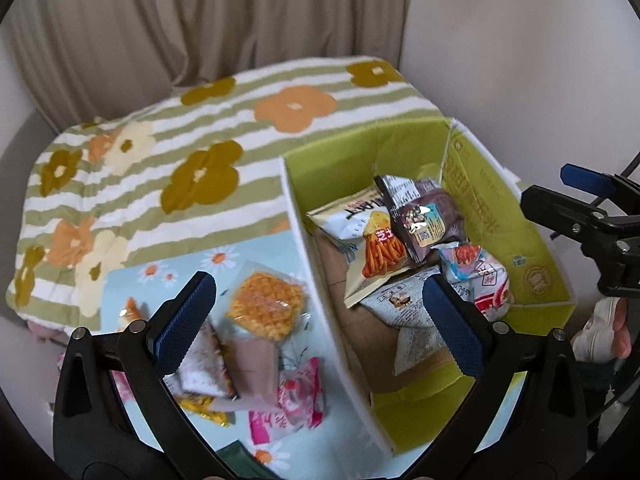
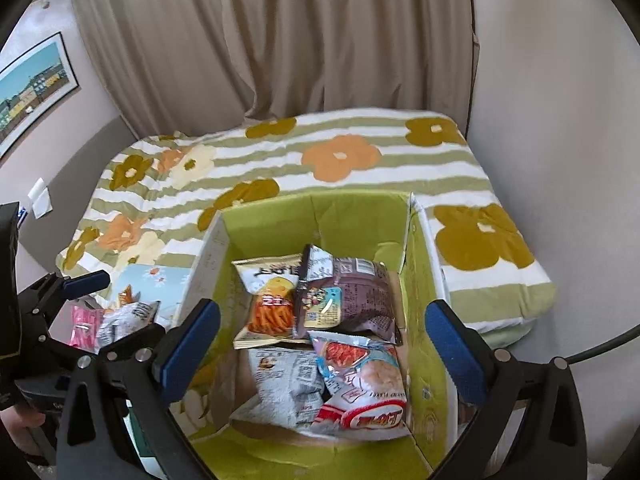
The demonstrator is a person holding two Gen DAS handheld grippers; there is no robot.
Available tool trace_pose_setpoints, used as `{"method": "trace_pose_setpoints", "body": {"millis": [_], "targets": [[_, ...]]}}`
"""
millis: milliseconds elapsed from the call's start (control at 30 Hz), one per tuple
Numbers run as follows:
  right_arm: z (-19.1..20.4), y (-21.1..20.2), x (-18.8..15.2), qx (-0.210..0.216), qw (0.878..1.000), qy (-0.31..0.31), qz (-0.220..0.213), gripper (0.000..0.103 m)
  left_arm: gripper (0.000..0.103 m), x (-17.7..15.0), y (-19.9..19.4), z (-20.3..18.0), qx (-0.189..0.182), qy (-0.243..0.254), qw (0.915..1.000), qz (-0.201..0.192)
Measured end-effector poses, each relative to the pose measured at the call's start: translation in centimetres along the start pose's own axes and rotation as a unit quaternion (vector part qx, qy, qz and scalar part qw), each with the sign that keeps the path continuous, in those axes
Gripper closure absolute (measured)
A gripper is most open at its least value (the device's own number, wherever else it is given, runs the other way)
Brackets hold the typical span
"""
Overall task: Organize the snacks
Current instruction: 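Move both tools back toward the remaining snacks on the table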
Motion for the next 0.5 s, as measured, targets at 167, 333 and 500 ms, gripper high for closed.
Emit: {"method": "trace_pose_setpoints", "body": {"millis": [167,333,500], "targets": [[2.7,-2.8,-0.1,0.027,0.999,-0.034,-0.023,0.001,0.0,-1.7,-4.3,1.8,0.017,-0.031,0.9991,-0.023],[6.6,-4.7,-0.4,0.062,0.996,-0.053,-0.037,0.001,0.0,-4.1,-8.7,5.0,0.056,-0.059,0.996,-0.036],[11.9,-5.4,-1.0,0.081,0.993,-0.07,-0.053,0.001,0.0,-7.0,-12.8,10.3,0.089,-0.089,0.9907,-0.053]]}}
Point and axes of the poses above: each gripper's, at about its wrist camera, not at the fingertips, and y roughly the way its jaws point, z to its left, x to its top, the point moved 7 cm from there along y, roughly the way its jaws point, and after that the axes turned 6 degrees about -x, right-handed, at the moved point
